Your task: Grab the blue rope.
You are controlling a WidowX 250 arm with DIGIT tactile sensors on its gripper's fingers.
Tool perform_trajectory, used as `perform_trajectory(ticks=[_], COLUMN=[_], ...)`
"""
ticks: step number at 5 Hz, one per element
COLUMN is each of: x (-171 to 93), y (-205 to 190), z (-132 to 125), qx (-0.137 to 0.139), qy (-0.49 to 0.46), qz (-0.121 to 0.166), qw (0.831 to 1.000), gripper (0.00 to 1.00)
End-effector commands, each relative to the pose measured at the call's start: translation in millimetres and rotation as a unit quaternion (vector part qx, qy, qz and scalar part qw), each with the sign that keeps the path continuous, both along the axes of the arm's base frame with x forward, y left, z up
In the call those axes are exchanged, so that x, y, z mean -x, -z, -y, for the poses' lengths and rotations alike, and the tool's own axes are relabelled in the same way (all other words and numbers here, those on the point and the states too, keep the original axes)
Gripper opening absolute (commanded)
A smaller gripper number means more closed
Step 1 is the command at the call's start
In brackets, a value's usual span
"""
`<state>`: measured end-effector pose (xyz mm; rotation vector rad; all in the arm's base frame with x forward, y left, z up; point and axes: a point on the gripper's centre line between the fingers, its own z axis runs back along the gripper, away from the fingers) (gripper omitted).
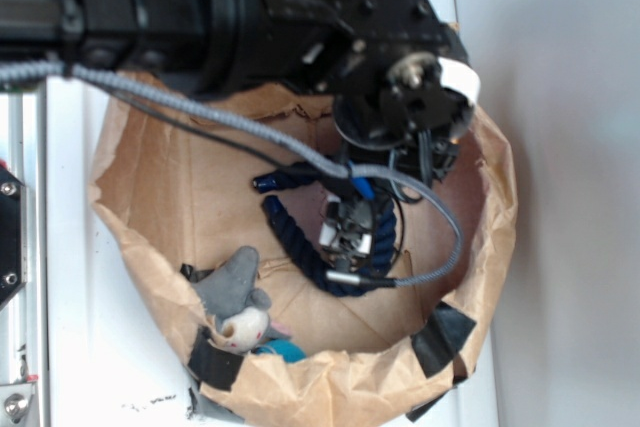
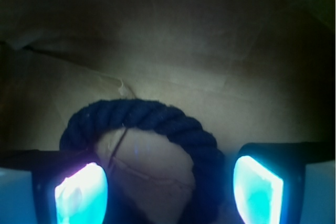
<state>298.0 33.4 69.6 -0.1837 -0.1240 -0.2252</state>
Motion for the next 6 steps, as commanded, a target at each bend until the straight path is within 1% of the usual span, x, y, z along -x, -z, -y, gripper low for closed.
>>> perform_trajectory(ticks=[1,2,4,5,6], x=[2.8,-1.2,-9.2,-9.2,-5.1], y=[-16.7,-0.7,19.1,29.1,40.8], z=[-8.8,-5.5,5.7,16.0,24.6], qx=[-0.020,-0.040,-0.060,-0.035,-0.038], qy=[-0.002,-0.007,-0.008,-0.002,0.018], qz=[0.045,0.048,0.053,0.063,0.062], qw=[0.999,0.998,0.997,0.997,0.997], gripper=[1.00,1.00,1.00,1.00,1.00])
